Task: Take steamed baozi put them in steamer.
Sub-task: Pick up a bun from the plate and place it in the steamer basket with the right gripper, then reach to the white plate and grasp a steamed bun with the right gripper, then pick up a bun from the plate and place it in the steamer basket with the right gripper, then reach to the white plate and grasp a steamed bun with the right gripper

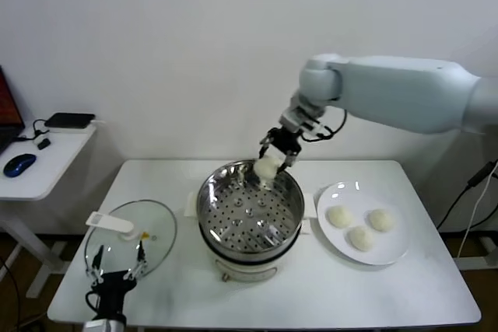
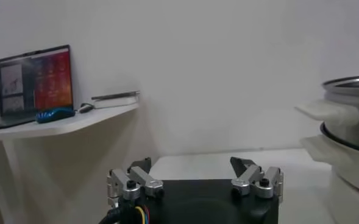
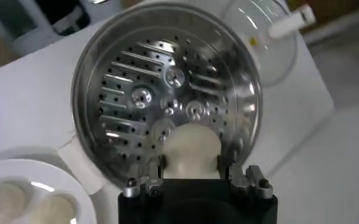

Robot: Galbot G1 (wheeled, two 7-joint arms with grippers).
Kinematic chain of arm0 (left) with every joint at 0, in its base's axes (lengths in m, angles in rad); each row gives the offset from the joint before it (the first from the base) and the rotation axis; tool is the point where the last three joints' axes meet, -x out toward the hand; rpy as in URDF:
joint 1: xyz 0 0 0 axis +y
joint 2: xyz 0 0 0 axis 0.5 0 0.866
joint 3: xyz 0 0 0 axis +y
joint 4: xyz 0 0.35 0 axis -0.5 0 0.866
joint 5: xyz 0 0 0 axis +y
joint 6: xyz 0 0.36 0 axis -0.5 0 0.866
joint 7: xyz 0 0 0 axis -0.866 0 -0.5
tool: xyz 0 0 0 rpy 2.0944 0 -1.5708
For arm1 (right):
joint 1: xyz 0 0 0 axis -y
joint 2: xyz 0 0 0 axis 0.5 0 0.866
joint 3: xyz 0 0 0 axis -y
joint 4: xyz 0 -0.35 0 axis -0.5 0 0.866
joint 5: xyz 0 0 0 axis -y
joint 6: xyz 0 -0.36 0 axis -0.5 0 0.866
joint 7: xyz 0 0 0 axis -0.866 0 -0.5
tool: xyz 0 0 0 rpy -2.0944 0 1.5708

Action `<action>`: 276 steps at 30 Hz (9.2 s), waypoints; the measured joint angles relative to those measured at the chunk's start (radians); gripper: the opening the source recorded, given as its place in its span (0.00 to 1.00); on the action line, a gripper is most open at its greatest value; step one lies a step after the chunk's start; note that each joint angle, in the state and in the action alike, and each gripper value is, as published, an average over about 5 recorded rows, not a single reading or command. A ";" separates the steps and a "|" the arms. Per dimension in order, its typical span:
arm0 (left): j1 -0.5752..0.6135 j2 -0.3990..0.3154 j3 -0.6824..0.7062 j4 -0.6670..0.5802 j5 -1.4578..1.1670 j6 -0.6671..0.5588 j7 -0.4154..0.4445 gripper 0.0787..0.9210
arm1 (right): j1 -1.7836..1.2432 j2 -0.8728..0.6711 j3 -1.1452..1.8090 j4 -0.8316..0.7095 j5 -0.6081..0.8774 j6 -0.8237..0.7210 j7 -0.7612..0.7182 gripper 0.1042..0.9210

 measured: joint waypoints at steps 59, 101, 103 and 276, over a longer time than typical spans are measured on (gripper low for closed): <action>-0.003 0.000 -0.014 0.019 0.000 -0.013 -0.011 0.88 | 0.103 0.024 -0.340 -0.117 0.243 0.398 0.000 0.88; -0.011 0.000 -0.021 0.067 0.030 -0.011 -0.006 0.88 | -0.249 -0.302 -0.213 -0.043 0.213 -0.716 0.208 0.88; -0.009 0.000 -0.021 0.067 0.032 -0.012 -0.006 0.88 | -0.275 -0.296 -0.190 -0.064 0.202 -0.719 0.208 0.88; -0.003 0.000 -0.008 0.117 0.120 -0.025 -0.015 0.88 | -0.317 -0.524 -0.119 0.120 0.005 -0.672 0.199 0.88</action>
